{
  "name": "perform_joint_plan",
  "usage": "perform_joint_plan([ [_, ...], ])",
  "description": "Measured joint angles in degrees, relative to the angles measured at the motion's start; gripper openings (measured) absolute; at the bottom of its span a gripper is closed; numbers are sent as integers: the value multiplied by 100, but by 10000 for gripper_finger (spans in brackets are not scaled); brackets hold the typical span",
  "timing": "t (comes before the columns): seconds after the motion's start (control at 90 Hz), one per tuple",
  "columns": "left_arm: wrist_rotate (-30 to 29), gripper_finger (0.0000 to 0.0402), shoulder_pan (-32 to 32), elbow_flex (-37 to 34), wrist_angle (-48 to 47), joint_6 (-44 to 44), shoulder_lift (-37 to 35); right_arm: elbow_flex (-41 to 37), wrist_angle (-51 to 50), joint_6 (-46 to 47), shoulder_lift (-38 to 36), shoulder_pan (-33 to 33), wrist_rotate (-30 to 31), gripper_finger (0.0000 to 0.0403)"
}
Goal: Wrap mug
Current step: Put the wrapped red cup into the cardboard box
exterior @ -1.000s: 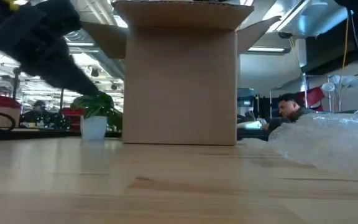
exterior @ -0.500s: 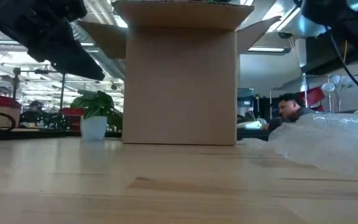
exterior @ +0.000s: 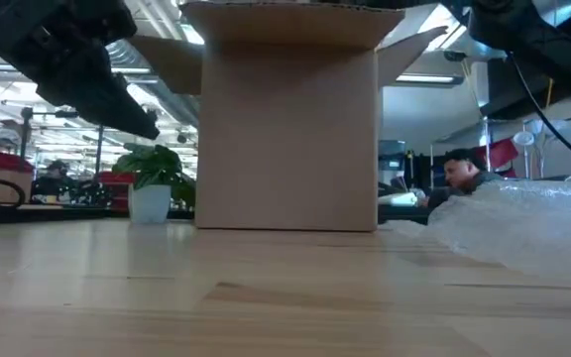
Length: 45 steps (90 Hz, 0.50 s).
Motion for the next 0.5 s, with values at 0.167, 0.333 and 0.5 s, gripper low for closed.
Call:
perform_joint_plan([
  [0.167,0,117,0,0,4,-7,0,0,0,8,0,1,0,242],
  [0.333,63,117,0,0,1,-9,0,4,-83,42,0,4,-1,249],
  [0.5,76,117,0,0,5,-9,0,2,-80,125,-154,0,7,237],
])
